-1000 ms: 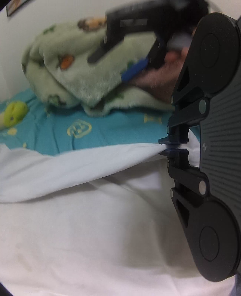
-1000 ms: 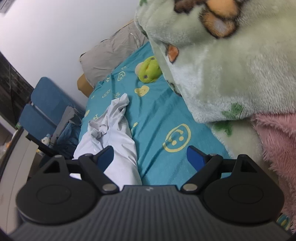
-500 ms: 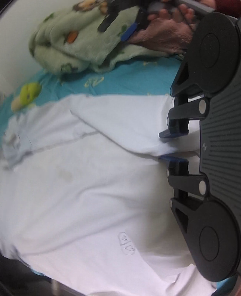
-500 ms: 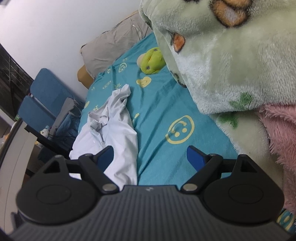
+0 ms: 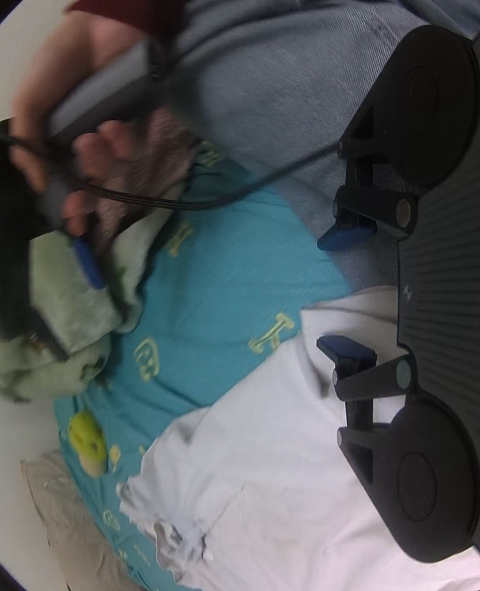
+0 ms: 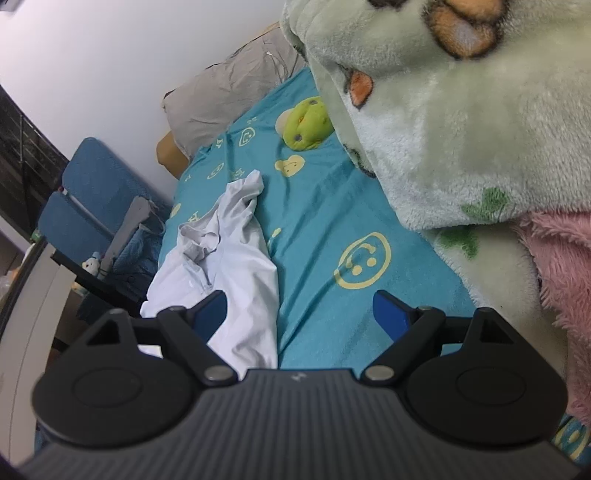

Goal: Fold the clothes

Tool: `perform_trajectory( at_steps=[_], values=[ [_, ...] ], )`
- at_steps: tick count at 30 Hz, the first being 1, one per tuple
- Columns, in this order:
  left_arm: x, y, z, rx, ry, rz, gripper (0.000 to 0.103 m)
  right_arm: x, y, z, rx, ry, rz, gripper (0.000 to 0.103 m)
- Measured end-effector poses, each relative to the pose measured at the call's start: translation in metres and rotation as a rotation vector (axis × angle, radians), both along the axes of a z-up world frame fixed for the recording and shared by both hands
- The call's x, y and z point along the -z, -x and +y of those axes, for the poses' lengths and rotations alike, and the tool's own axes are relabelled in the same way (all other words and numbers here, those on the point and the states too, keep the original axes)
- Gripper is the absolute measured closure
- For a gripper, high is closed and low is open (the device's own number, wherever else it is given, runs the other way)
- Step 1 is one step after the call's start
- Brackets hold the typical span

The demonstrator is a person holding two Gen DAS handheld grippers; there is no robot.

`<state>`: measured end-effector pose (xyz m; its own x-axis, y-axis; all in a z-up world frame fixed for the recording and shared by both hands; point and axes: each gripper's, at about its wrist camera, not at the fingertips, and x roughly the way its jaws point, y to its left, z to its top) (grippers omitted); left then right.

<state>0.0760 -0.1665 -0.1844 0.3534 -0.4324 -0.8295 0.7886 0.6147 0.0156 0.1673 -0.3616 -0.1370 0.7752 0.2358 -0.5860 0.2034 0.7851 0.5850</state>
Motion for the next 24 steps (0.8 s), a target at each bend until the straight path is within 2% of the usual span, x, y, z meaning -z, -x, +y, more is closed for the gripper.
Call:
perform_trajectory(
  at_steps=[2, 4, 6, 10, 12, 15, 18, 20, 24],
  values=[
    [0.011, -0.005, -0.009, -0.023, -0.029, -0.022, 0.059, 0.001, -0.001, 0.000, -0.004, -0.010, 0.001, 0.015],
    [0.020, -0.008, -0.016, -0.041, -0.050, -0.050, 0.084, 0.000, -0.001, 0.000, -0.007, -0.010, -0.004, 0.015],
    [0.015, -0.006, 0.015, -0.034, -0.010, -0.070, 0.097, -0.001, 0.000, -0.002, -0.005, -0.011, -0.009, 0.015],
    [-0.009, 0.007, 0.018, 0.079, 0.148, -0.037, 0.099, -0.004, 0.001, -0.010, 0.009, -0.032, -0.017, 0.015],
    [-0.016, 0.022, 0.015, 0.141, 0.185, 0.001, 0.099, -0.007, -0.002, -0.015, 0.014, -0.040, -0.026, 0.015],
    [-0.012, 0.030, 0.012, 0.156, 0.195, 0.038, 0.099, -0.017, -0.017, -0.018, -0.017, -0.052, -0.044, 0.015],
    [-0.010, 0.022, 0.015, 0.119, 0.238, 0.101, 0.099, -0.028, -0.054, -0.013, -0.136, -0.116, -0.067, 0.015],
    [-0.009, 0.020, 0.018, 0.110, 0.254, 0.125, 0.099, -0.032, -0.087, -0.005, -0.219, -0.096, -0.070, 0.025],
    [-0.006, 0.018, 0.024, 0.100, 0.266, 0.160, 0.099, -0.025, -0.160, 0.013, -0.314, -0.046, -0.083, 0.026]
  ],
)
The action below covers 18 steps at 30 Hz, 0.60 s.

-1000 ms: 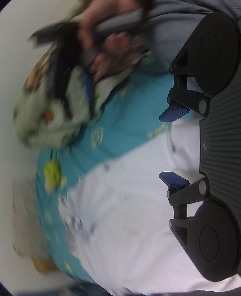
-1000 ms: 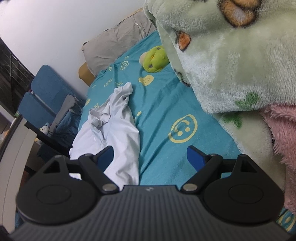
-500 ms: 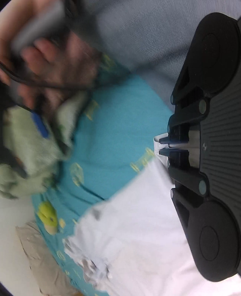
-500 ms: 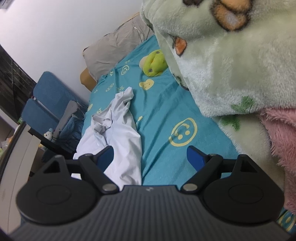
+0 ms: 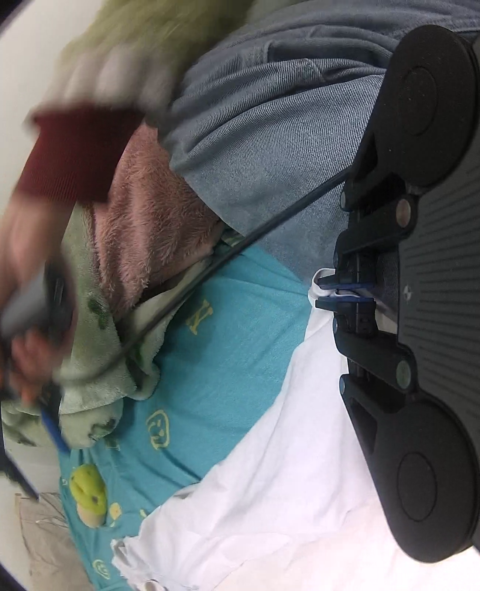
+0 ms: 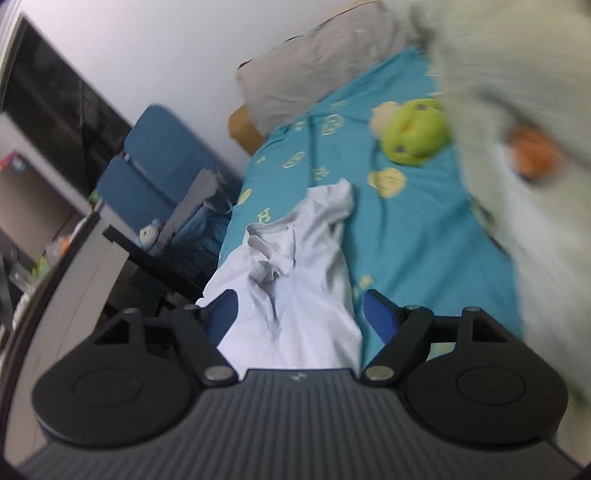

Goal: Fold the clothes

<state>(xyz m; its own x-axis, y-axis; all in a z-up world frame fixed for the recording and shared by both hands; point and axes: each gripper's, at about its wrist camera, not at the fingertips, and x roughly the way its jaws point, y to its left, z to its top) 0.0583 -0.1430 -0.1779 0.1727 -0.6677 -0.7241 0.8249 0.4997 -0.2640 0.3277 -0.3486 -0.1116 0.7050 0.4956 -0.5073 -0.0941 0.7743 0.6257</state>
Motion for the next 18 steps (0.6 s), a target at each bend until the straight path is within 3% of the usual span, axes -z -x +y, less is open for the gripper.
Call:
perform_trajectory(
  at_steps=[11, 13, 15, 16, 18],
  values=[
    [0.017, -0.025, 0.008, -0.014, 0.038, 0.111, 0.100, 0.108, -0.193, 0.068, -0.033, 0.169, 0.032, 0.027],
    [0.021, -0.030, 0.011, -0.017, 0.050, 0.134, 0.100, 0.117, -0.212, 0.080, -0.038, 0.215, -0.017, 0.027],
    [0.024, -0.032, 0.013, -0.016, 0.058, 0.141, 0.100, 0.118, -0.221, 0.086, -0.050, 0.212, -0.053, 0.061],
    [0.024, -0.032, 0.013, -0.013, 0.063, 0.136, 0.100, 0.117, -0.225, 0.087, -0.050, 0.209, -0.045, 0.089],
    [0.021, -0.031, 0.013, -0.007, 0.080, 0.124, 0.100, 0.110, -0.228, 0.088, -0.039, 0.228, -0.064, 0.092]
  ],
)
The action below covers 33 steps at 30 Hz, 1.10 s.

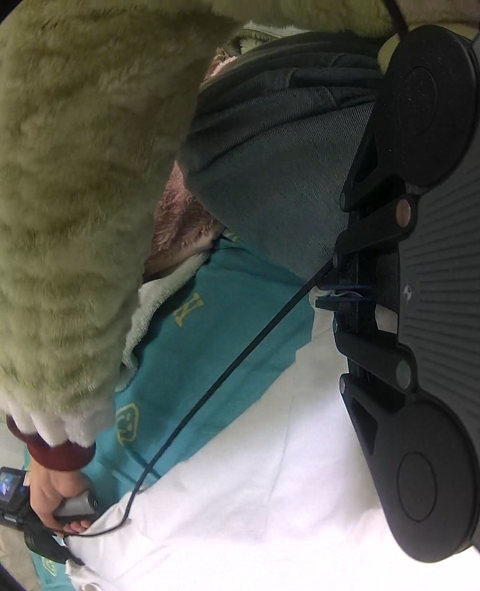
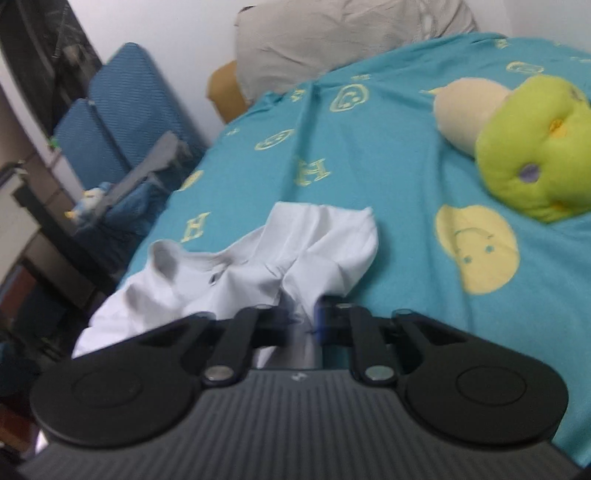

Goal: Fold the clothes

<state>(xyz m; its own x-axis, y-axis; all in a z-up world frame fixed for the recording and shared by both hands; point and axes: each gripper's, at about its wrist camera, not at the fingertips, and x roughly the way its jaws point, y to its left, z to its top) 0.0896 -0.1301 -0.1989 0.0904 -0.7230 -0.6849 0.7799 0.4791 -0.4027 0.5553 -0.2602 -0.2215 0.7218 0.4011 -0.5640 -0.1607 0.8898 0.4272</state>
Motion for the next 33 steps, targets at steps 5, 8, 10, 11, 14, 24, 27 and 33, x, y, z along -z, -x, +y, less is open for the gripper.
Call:
perform_trajectory(
  at_steps=[5, 8, 10, 11, 14, 24, 27, 33],
  values=[
    [-0.021, 0.004, -0.012, 0.002, 0.072, -0.071, 0.100, -0.035, -0.009, -0.016, 0.055, 0.058, -0.055, 0.094],
    [-0.026, -0.004, -0.024, -0.033, 0.103, -0.041, 0.100, -0.054, -0.019, -0.025, 0.045, 0.112, -0.070, 0.094],
    [-0.023, -0.008, -0.032, -0.039, 0.091, -0.031, 0.100, -0.059, -0.027, -0.029, 0.046, 0.127, -0.075, 0.094],
    [-0.020, -0.009, -0.037, -0.039, 0.071, -0.031, 0.100, -0.060, -0.031, -0.032, 0.046, 0.133, -0.076, 0.094],
    [-0.008, -0.015, -0.046, -0.043, 0.017, -0.031, 0.100, -0.046, -0.043, -0.034, 0.047, 0.144, -0.063, 0.094],
    [-0.029, -0.020, -0.034, -0.116, 0.059, -0.088, 0.035, -0.027, -0.023, -0.043, 0.099, 0.074, -0.048, 0.021],
    [-0.042, -0.012, -0.024, -0.159, 0.069, -0.164, 0.022, -0.047, 0.005, -0.044, 0.102, 0.084, -0.075, 0.017],
    [-0.070, 0.007, 0.008, -0.243, 0.081, -0.305, 0.015, -0.089, 0.084, -0.041, 0.097, 0.143, -0.103, 0.017]
  ],
)
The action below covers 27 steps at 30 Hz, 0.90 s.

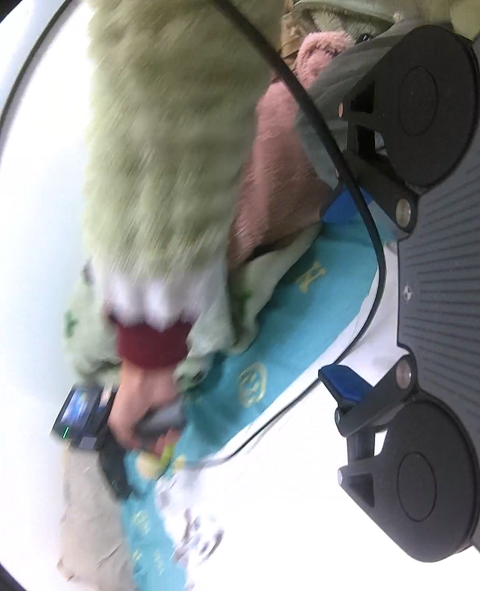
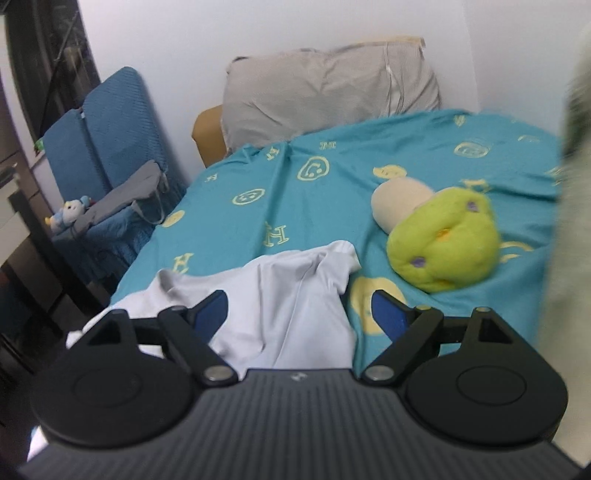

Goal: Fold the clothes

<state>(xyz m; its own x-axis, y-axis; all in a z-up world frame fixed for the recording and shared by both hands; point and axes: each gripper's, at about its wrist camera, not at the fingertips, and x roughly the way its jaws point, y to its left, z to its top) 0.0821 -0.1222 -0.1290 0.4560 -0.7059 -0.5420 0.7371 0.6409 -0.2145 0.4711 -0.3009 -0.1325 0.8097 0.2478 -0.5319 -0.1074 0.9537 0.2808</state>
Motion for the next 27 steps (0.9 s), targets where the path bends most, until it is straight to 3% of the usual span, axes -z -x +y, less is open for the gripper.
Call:
perform_trajectory(
  at_steps=[10, 16, 22, 27],
  values=[
    [-0.026, 0.036, 0.038, -0.039, -0.005, -0.151, 0.008, -0.061, 0.150, 0.005, 0.088, 0.039, -0.087, 0.017],
    [-0.034, 0.058, 0.068, 0.018, 0.030, -0.210, 0.003, -0.084, 0.221, 0.005, 0.168, 0.017, -0.088, 0.017],
    [-0.016, 0.058, 0.055, 0.093, -0.045, -0.170, 0.003, -0.084, 0.250, -0.005, 0.210, -0.056, -0.158, 0.017],
    [-0.009, 0.052, 0.051, 0.099, -0.035, -0.122, 0.003, -0.050, 0.230, -0.005, 0.242, -0.056, -0.089, 0.017]
  ],
)
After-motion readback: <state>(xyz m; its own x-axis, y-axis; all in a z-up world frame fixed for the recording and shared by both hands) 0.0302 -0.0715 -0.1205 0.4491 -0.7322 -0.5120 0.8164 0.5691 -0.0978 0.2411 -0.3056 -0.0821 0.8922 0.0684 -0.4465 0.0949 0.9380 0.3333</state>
